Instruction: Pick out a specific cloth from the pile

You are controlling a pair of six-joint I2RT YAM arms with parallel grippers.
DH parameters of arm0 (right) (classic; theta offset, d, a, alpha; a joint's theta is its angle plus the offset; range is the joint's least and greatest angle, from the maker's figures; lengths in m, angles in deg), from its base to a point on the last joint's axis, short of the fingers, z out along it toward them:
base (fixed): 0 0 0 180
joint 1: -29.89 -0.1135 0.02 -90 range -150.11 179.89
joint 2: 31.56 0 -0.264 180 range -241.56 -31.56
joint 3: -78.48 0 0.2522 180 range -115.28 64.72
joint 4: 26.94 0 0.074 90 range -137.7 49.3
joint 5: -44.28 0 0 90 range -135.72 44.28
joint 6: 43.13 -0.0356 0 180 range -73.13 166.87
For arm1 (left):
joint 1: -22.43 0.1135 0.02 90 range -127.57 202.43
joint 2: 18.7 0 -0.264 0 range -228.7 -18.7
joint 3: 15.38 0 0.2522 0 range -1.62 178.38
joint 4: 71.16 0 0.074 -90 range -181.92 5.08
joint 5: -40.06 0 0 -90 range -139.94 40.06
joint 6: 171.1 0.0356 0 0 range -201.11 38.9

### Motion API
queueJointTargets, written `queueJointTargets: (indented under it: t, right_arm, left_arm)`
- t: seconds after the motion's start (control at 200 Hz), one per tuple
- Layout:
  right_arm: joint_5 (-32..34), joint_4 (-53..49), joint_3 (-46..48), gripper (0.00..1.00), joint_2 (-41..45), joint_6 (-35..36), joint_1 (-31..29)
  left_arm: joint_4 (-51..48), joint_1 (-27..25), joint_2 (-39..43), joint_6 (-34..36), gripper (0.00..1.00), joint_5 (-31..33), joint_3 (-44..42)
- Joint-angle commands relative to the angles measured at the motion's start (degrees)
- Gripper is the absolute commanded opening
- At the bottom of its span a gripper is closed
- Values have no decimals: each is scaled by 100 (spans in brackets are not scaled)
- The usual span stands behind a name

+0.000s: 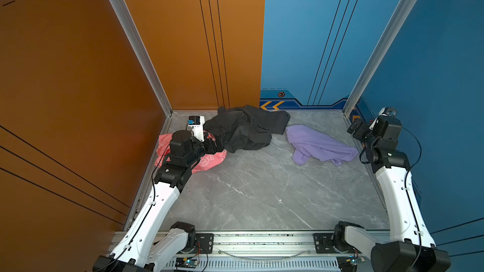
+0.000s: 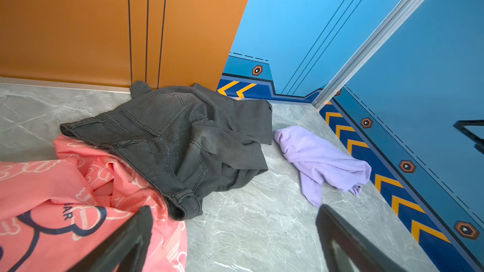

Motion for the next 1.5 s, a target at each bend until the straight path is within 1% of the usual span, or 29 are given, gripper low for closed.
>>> queueJointTargets:
  t: [0.0, 0.105, 0.215, 0.31, 0.41, 0.576, 0.706, 0.866, 0.911, 0.936, 1.046, 1.181, 1.317, 1.407, 1.492]
  right_arm:
    - [-417, 336, -97, 100, -91, -261, -381]
    - [-174, 366, -278, 100, -441, 106, -1075]
    - [56, 88, -646, 100, -1136, 466, -1684]
    - [207, -80, -917, 100, -1836, 698, -2018]
    - [313, -412, -1323, 100, -2637, 838, -2149]
    - [487, -1228, -2143, 100, -3969, 987, -2147]
    - [790, -1802, -2640, 100, -4763, 1171, -2130]
    - [1108, -2348, -3115, 100, -5484, 1303, -1973]
    - [1253, -2455, -3196, 100, -5557, 1339, -1913]
    - [1305, -2515, -3221, 100, -5766, 1361, -1873]
    - [1472, -2749, -3277, 100, -5994, 1374, -1629]
    - [1358, -2954, -3220, 100, -6083, 1221, -1221]
    - [887, -2982, -3054, 100, -5991, 858, -828]
    - [462, -2977, -3043, 100, -5877, 697, -766]
    - [91, -2964, -3176, 100, -5767, 633, -840]
  left_arm:
    - [29, 80, 184, 97, 98, 360, -205]
    - [208, 113, 312, 118, 98, 484, -412]
    - [321, 139, 391, 109, 98, 494, -503]
    - [314, 151, 426, 155, 98, 407, -474]
    - [321, 153, 500, 225, 98, 317, -468]
    - [256, 184, 648, 351, 98, 261, -502]
    - [203, 203, 736, 397, 98, 276, -538]
    - [229, 225, 782, 405, 98, 250, -605]
    - [230, 229, 783, 407, 98, 247, -609]
    - [228, 235, 792, 415, 98, 248, -614]
    - [188, 249, 805, 457, 98, 284, -631]
    - [142, 278, 820, 479, 98, 319, -681]
    - [183, 287, 820, 442, 98, 315, -747]
    - [217, 297, 801, 433, 98, 331, -779]
    - [187, 308, 771, 429, 98, 407, -795]
